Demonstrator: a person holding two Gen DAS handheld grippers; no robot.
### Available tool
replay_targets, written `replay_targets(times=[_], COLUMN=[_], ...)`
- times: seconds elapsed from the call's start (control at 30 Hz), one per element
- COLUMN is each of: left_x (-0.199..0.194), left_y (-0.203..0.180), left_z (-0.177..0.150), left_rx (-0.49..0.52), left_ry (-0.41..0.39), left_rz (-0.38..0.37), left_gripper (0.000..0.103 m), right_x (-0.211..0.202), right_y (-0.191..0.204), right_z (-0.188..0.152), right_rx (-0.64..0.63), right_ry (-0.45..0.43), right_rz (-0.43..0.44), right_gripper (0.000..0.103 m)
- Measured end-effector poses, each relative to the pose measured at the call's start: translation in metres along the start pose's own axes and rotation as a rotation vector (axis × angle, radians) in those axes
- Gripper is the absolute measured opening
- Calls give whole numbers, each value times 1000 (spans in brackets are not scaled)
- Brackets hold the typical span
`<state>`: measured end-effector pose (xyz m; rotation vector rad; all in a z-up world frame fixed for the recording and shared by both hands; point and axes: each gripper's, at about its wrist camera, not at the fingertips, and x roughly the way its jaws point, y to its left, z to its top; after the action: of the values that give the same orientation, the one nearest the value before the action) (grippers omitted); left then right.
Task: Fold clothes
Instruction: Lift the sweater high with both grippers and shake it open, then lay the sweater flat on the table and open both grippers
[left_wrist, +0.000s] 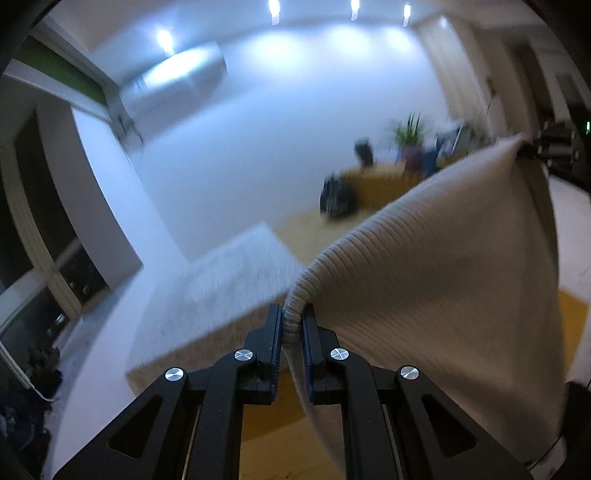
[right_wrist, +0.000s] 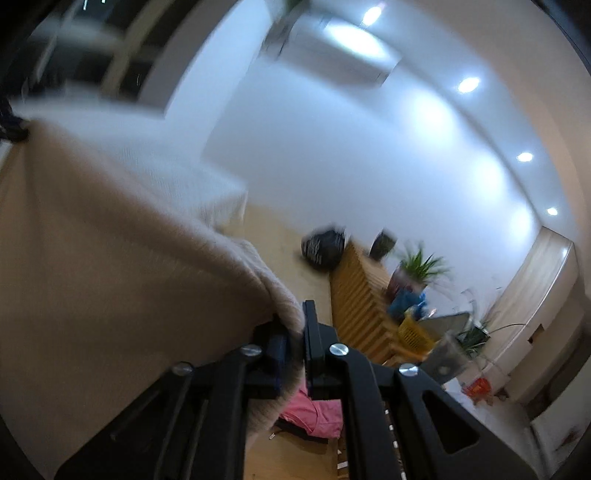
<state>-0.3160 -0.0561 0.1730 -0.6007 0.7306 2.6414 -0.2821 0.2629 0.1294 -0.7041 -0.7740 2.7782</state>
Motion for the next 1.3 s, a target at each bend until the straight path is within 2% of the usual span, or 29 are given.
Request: replay_targets(times=[0.03, 0.07, 0.1, 0.17, 0.23, 0.27, 0.33, 0.43, 0.5, 0.57, 0.63, 0.73, 0.8, 0.97, 1.07, 1.17, 1.23, 1.27, 1.3], left_x=[41, 85, 127, 201, 235, 245, 242, 215, 192, 174, 155, 143, 141, 149, 152, 152, 151, 150, 150], left_y=[-4, -10, -15, -22, -31, -36, -57, -110, -144, -174, -200, -235, -250, -271, -279, -286, -290, -290, -288], left_z=[-9, -21, -35, -72, -109, -127, -164, -207, -237, -262, -283, -299, -304, -306, -302, -297, -295, -295, -295], left_rx=[7, 12, 9, -67, -147, -185, -232, -234, -242, -266, -281, -263, -251, -248, -237, -199, -176, -172, -178], left_ry=[52, 115, 178, 315, 402, 436, 484, 531, 566, 609, 640, 684, 699, 723, 720, 712, 700, 696, 697], left_rz=[3, 10, 19, -3, -44, -66, -146, -290, -374, -425, -459, -474, -468, -450, -440, -423, -420, -420, -422], left_gripper=[14, 17, 17, 13, 13, 13, 10, 16, 18, 19, 20, 22, 23, 31, 36, 35, 29, 16, 10], right_x=[45, 83, 126, 174, 199, 196, 182, 156, 136, 131, 126, 118, 113, 115, 120, 119, 120, 121, 122], right_y=[18, 31, 45, 59, 65, 67, 79, 95, 107, 108, 114, 123, 128, 147, 150, 133, 122, 117, 112], right_z=[-9, -21, -39, -68, -102, -122, -163, -228, -269, -313, -321, -331, -338, -347, -348, -356, -362, -365, -368], right_rx=[-14, -5, 36, 122, 236, 279, 298, 266, 313, 377, 390, 407, 419, 404, 384, 511, 567, 594, 621], right_ry=[78, 145, 226, 343, 424, 446, 506, 574, 643, 717, 720, 720, 720, 726, 735, 713, 722, 727, 732], right_rz=[49, 90, 147, 215, 301, 341, 393, 371, 394, 430, 438, 449, 456, 480, 456, 461, 446, 438, 430], right_gripper=[23, 30, 30, 30, 30, 30, 31, 33, 35, 35, 35, 35, 40, 42, 42, 42, 42, 42, 42])
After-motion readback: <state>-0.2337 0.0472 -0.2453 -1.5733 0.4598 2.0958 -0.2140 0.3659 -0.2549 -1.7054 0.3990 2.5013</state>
